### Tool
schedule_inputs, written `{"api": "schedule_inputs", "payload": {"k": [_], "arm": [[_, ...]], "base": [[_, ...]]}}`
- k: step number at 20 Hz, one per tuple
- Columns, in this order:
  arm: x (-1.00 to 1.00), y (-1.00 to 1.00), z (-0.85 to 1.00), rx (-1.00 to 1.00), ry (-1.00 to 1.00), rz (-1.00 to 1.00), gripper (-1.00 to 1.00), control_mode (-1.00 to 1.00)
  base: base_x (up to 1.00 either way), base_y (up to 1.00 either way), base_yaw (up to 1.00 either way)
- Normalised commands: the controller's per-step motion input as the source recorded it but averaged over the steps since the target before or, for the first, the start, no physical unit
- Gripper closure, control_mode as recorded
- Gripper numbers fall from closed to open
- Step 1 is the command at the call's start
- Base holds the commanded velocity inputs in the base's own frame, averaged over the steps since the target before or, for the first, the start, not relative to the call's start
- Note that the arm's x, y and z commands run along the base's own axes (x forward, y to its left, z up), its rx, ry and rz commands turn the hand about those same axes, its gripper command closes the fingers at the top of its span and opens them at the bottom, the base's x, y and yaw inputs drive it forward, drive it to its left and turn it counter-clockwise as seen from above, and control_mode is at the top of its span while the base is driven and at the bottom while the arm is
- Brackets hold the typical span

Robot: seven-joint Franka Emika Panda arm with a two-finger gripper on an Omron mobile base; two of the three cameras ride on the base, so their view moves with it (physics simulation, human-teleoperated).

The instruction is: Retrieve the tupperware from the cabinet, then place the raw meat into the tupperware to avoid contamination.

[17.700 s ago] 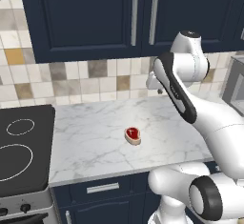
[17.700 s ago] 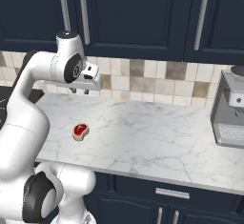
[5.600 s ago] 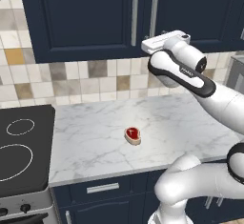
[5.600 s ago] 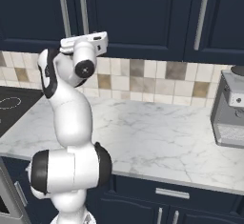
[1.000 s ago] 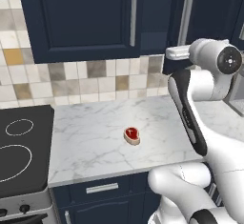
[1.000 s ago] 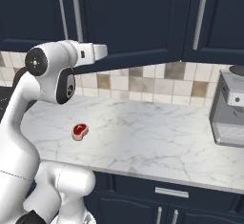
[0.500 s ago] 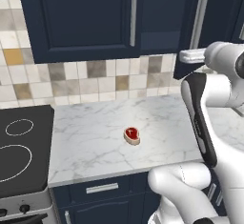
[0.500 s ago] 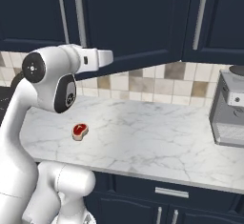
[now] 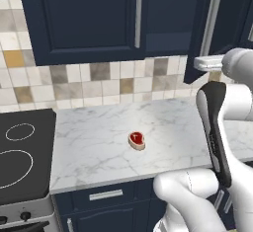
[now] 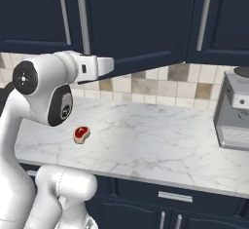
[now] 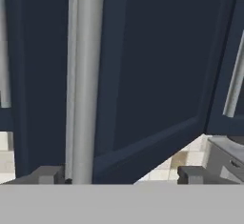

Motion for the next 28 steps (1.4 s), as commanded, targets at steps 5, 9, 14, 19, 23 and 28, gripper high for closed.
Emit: {"api": "schedule_inputs", "payload": {"k": [5, 9, 14, 19, 23, 28], "arm": [[-0.69, 0.00, 0.01, 0.00, -0.06, -0.01, -1.00, -1.00], [-0.78, 0.12, 0.05, -0.02, -0.14, 0.00, -1.00, -1.00], [-0.64, 0.46, 0.01, -0.09, -0.23, -0.05, -1.00, -1.00], [-0.42, 0.56, 0.01, -0.14, -0.18, -0.11, -1.00, -1.00], [-0.38, 0.45, 0.04, -0.16, -0.03, -0.09, -1.00, -1.00], [-0.25, 0.30, 0.00, -0.27, 0.09, -0.10, -1.00, -1.00]], "base": [[0.00, 0.00, 0.00], [0.00, 0.00, 0.00], [0.00, 0.00, 0.00], [0.00, 0.00, 0.00], [0.00, 0.00, 0.00], [0.00, 0.00, 0.00]]}}
